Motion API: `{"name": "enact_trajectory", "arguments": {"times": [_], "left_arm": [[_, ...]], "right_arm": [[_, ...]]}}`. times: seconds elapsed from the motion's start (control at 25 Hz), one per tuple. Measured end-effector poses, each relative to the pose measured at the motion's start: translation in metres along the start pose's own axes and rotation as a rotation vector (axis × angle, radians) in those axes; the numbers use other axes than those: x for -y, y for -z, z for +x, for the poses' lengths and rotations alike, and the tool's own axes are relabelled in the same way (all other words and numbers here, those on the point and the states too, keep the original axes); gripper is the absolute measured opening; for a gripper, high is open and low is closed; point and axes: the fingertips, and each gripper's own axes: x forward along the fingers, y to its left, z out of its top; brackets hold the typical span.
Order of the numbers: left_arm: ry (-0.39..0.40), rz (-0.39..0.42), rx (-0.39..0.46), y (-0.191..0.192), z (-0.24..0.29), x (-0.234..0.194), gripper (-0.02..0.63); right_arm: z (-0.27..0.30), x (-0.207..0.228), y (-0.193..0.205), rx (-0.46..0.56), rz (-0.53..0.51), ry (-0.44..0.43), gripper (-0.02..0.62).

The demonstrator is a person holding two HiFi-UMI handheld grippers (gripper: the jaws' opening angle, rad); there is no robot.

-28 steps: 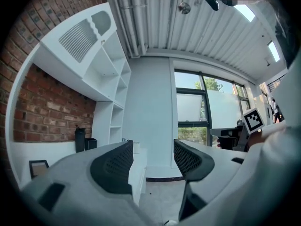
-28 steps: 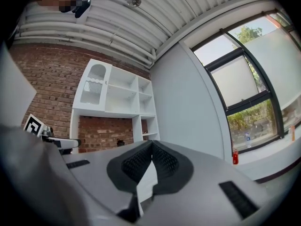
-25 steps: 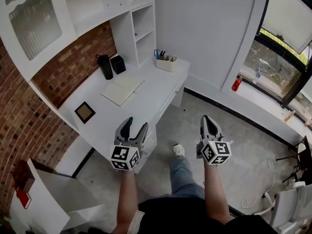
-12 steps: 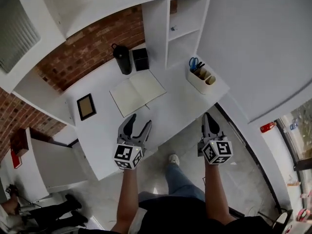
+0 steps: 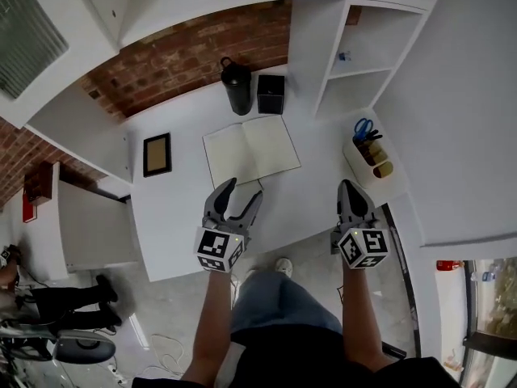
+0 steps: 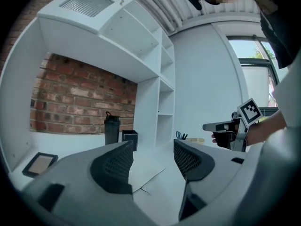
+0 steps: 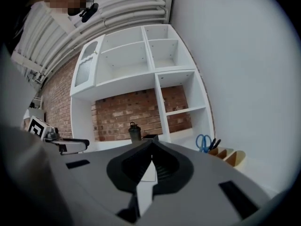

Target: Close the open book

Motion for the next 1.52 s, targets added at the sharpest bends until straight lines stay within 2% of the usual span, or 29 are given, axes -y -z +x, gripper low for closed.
{"name": "enact_trajectory", "arguments": {"times": [0.36,0.6,0.84,1.04,1.24,1.32,1.52], "left_arm": [[-0.006,0.011,-0.050,0.014,0.031,-0.010,0.241],[0.031,0.102,-0.195,0.031,0.064,-0.009,0.241],[0.083,0.320,-0.367,0.054,0.097,-0.002,0.240],[0.113,0.557,-0.550,0.089,0.119,0.004,0.239],[0.109,0.814,-0.720,0.127,0.130,0.000,0.239],[0.098,0.866,-0.759,0.136,0.134,-0.002,0.238],[0.066,0.924,-0.812,0.149,0.141,-0.009,0.222]], "right_arm": [[0.042,-0.002,0.006,-0.049,0.002,-0.054,-0.002],[0.054,0.008,0.008,-0.058,0.018,-0.035,-0.002],[0.056,0.018,0.019,-0.073,0.035,-0.021,-0.002],[0.055,0.034,0.029,-0.087,0.049,0.002,-0.002],[0.054,0.047,0.037,-0.101,0.055,0.016,-0.002],[0.054,0.052,0.040,-0.108,0.059,0.020,-0.002],[0.054,0.061,0.045,-0.126,0.058,0.031,-0.002]]}}
